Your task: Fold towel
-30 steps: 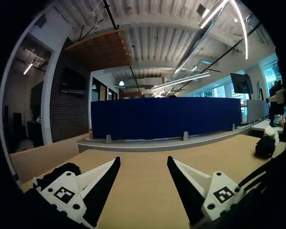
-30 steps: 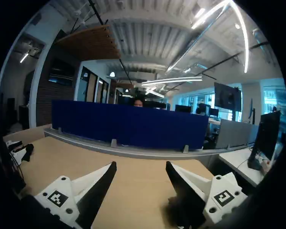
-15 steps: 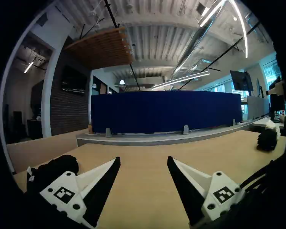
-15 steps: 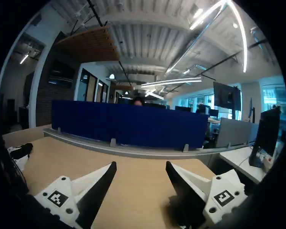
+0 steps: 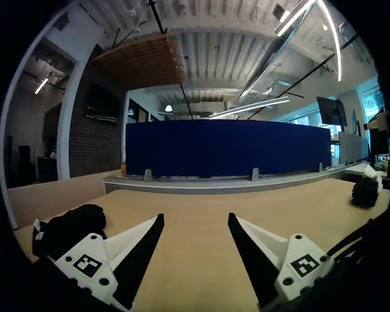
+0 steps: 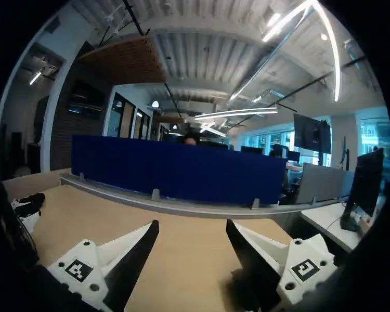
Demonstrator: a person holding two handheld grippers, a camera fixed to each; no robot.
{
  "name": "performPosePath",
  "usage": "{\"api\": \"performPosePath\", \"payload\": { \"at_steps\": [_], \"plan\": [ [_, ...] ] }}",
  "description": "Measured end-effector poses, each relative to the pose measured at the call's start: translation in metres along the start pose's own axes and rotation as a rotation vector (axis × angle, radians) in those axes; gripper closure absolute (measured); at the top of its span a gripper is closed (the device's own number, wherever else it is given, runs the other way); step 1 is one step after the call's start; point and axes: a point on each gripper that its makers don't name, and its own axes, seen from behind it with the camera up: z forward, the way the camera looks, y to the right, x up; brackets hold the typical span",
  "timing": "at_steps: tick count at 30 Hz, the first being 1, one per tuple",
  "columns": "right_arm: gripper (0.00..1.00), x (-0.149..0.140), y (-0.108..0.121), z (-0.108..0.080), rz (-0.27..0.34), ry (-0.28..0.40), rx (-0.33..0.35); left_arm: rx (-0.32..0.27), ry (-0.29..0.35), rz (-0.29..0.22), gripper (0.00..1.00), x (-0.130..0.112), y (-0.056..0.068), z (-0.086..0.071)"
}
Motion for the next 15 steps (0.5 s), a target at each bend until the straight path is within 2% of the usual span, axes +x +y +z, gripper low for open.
{"api": "performPosePath", "payload": {
  "at_steps": [15],
  "plan": [
    [0.0, 0.007, 0.016, 0.002, 0.022, 0.022, -0.014, -0.003, -0.008, 0.002, 0.09, 0.0, 0.001, -0.002]
  ]
}}
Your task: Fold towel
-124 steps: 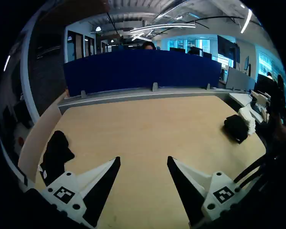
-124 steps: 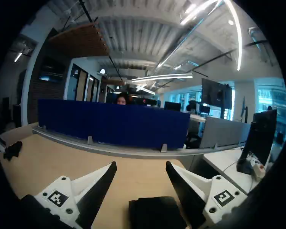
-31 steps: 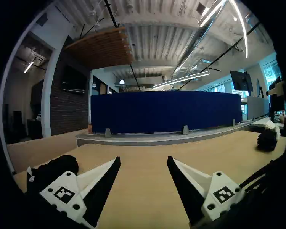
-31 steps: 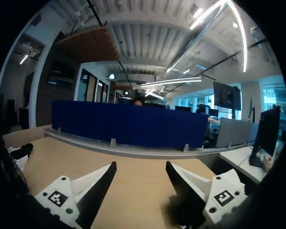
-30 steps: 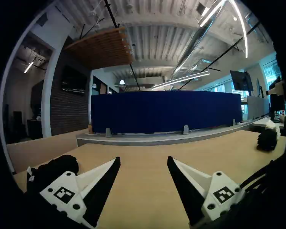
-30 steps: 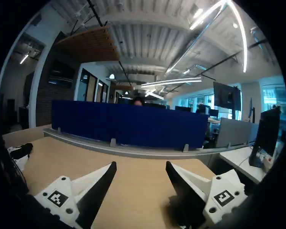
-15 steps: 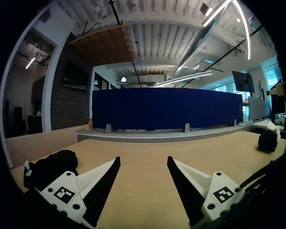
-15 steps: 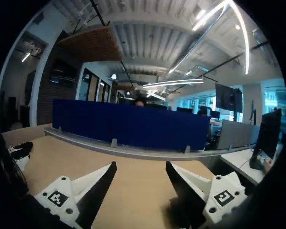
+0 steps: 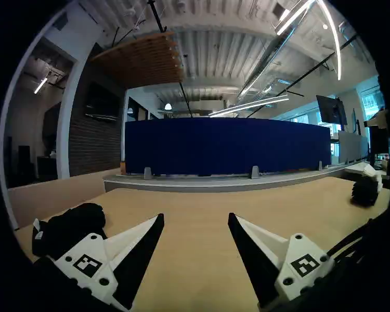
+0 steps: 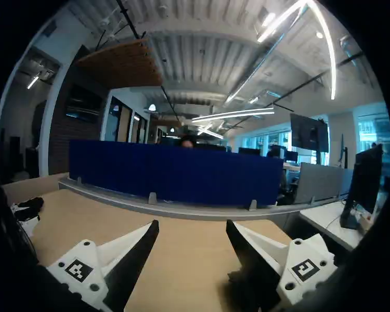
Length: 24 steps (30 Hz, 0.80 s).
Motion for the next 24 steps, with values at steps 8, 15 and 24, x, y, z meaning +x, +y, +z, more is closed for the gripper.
{"api": "performPosePath", "payload": {
  "at_steps": [8, 15, 24],
  "plan": [
    [0.0, -0.001, 0.019, 0.001, 0.038, 0.035, -0.02, 0.0, 0.0, 0.001, 0.09, 0.001, 0.0, 0.001],
    [0.0, -0.021, 0.033, 0.004, 0.057, 0.041, -0.025, 0.0, 0.0, 0.001, 0.09, 0.0, -0.001, 0.002],
    [0.0, -0.055, 0.039, 0.008, 0.086, 0.037, -0.022, 0.0, 0.0, 0.001, 0.09, 0.0, 0.0, 0.001]
  ]
}}
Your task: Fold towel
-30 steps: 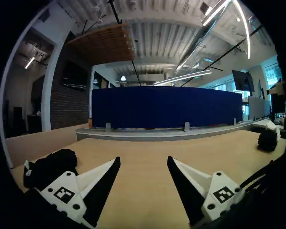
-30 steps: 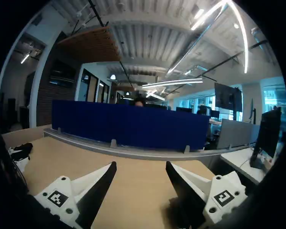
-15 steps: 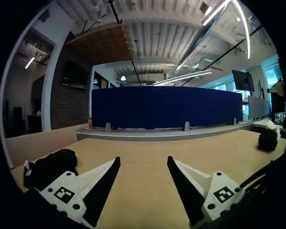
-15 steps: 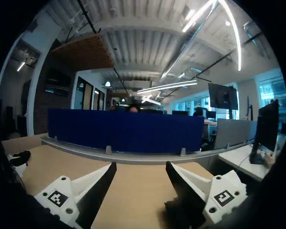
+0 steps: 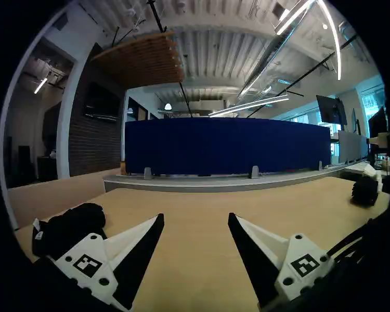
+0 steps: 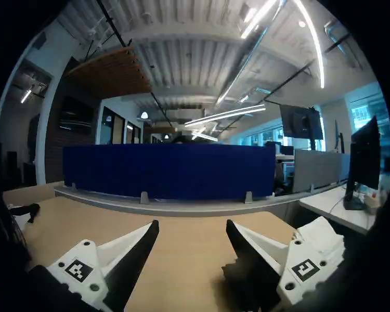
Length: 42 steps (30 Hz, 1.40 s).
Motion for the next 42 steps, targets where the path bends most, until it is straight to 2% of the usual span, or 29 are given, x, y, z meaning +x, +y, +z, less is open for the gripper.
{"api": "performPosePath", "payload": {
  "at_steps": [15, 27, 38, 42],
  "plan": [
    [0.0, -0.072, 0.001, 0.006, 0.029, -0.029, 0.016, 0.0, 0.0, 0.0, 0.09, 0.001, 0.0, 0.001],
    [0.0, -0.097, -0.003, 0.014, 0.038, -0.033, 0.012, 0.0, 0.0, 0.0, 0.09, 0.001, 0.0, 0.001],
    [0.0, -0.102, -0.009, 0.012, 0.096, -0.03, 0.021, 0.0, 0.0, 0.0, 0.09, 0.0, -0.001, 0.0],
    [0.0, -0.103, -0.009, 0.01, 0.086, -0.023, 0.018, 0.0, 0.0, 0.0, 0.09, 0.0, 0.0, 0.001]
  ]
}}
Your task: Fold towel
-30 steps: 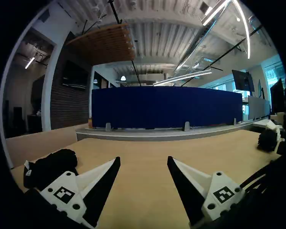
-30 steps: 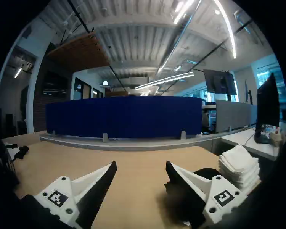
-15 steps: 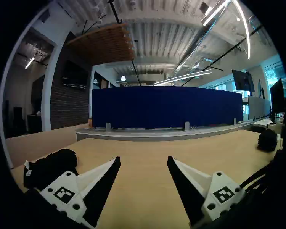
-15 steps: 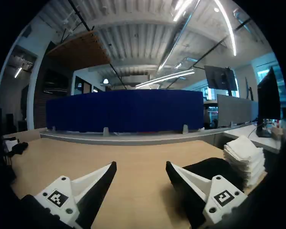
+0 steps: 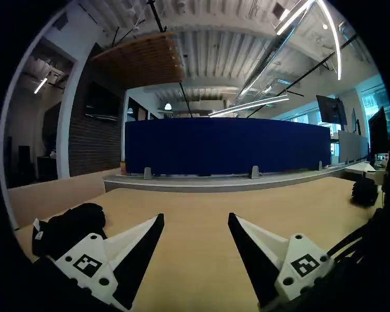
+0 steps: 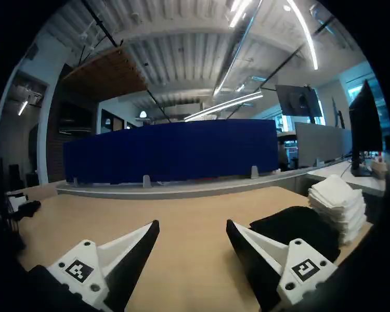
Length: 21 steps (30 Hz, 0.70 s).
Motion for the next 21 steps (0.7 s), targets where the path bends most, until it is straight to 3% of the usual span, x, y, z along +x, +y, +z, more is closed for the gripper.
{"api": "performPosePath", "payload": {
  "at_steps": [21],
  "plan": [
    [0.0, -0.003, -0.011, -0.005, -0.068, 0.02, 0.004, 0.0, 0.0, 0.0, 0.09, 0.0, 0.0, -0.001]
  ]
}}
